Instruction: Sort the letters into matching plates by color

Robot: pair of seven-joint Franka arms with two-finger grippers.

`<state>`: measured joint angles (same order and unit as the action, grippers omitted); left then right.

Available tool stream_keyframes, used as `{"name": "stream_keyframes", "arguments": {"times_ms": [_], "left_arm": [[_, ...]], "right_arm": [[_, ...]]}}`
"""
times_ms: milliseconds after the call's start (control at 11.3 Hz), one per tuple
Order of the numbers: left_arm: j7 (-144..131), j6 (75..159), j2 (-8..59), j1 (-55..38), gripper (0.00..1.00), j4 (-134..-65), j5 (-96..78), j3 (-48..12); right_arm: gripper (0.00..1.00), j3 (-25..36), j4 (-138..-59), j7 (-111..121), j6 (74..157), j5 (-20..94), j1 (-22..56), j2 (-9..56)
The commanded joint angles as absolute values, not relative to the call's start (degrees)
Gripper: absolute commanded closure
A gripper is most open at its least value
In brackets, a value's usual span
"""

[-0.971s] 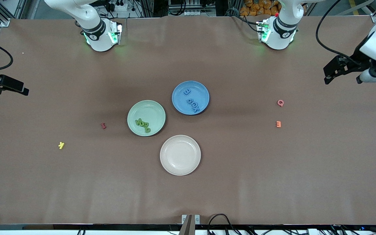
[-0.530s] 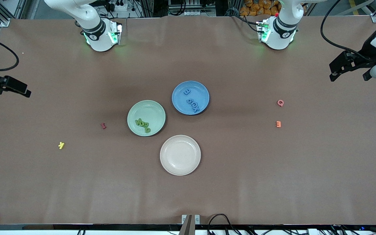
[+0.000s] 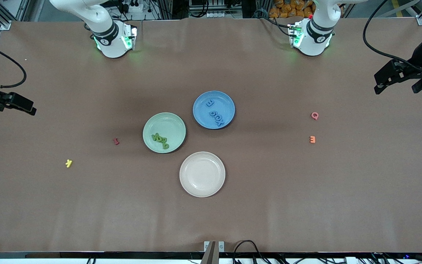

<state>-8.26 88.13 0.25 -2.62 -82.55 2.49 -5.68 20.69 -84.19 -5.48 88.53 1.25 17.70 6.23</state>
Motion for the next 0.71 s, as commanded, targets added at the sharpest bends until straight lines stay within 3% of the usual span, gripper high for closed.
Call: {"name": "stream_keyframes", "arguments": {"times_ms": [0,618], "left_arm": [[-6.1,87.1,1.6,-2.6,0.00,-81.2,-0.1,-4.5],[-6.1,91.2,1.2,-1.3,0.00,-87.4,-0.2,-5.0]], "right_arm": [[0.00,20.3,-85.0,-6.9,89.5,0.2,17.9,4.6],[0.00,20.0,-85.1,-6.9,89.5,0.4,19.0,4.0]]}}
